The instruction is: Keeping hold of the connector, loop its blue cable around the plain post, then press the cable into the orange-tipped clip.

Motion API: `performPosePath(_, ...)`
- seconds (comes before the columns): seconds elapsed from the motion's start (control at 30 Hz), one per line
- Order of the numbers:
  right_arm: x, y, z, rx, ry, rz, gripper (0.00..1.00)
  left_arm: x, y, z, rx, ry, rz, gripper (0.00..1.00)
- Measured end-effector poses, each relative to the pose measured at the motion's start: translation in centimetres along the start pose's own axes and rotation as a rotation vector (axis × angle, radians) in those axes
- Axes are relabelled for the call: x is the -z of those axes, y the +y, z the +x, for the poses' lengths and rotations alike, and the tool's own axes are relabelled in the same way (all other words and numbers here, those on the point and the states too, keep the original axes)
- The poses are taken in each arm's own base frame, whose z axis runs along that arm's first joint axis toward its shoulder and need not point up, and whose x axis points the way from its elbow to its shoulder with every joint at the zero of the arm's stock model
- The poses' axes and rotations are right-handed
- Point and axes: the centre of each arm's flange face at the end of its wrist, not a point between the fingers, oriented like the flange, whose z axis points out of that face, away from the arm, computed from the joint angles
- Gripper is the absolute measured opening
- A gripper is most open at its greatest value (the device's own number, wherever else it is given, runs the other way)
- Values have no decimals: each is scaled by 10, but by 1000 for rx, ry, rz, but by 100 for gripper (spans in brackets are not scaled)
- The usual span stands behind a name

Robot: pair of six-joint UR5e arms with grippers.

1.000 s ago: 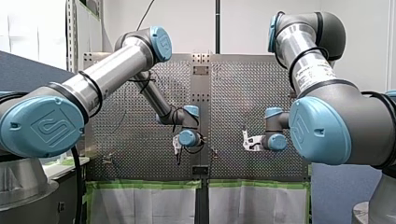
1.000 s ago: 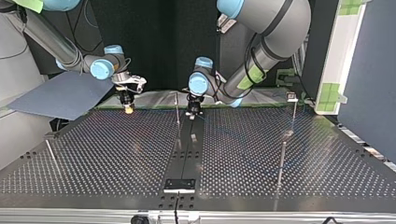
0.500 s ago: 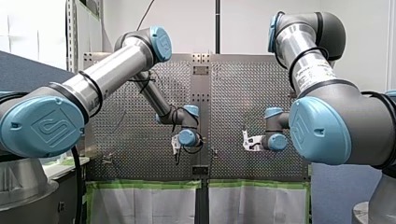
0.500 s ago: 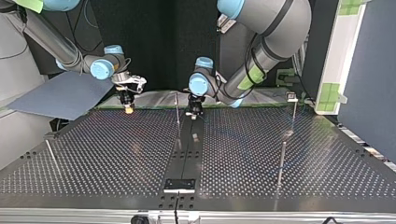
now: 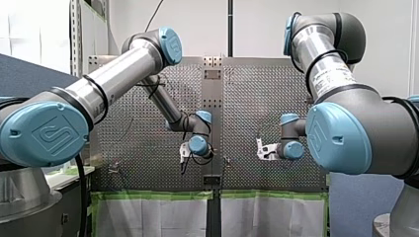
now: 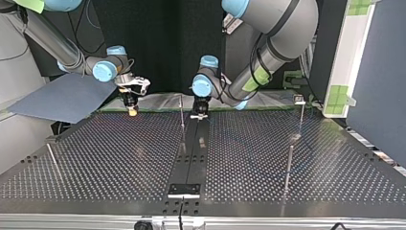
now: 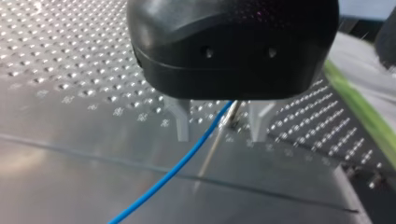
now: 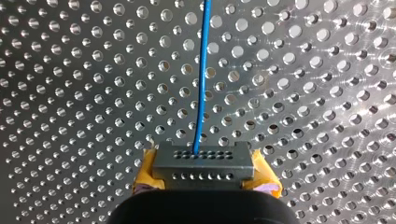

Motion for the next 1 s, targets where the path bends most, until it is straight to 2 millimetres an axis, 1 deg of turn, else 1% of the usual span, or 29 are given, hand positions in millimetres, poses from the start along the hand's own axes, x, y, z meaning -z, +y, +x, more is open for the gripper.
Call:
performPosePath(0.27,1,0,-1,2,-8,1,0,11,-6,7,-44,66,15,100)
performPosePath(0.37,1,0,-1,1,-11,2,0,17,-12,11,-59,95,35,100)
performPosePath(0.63,2,-1,-2,0,-19,3,0,45,-35,28,-100,155,101,100)
performPosePath(0.7,2,-2,-2,0,-20,4,0,52,-39,28,-100,149,114,100)
performPosePath(0.9,2,-5,-2,1,-21,9,0,72,-49,16,-60,106,150,100)
performPosePath(1.0,2,-7,-2,1,-21,11,0,83,-55,18,-53,95,167,100)
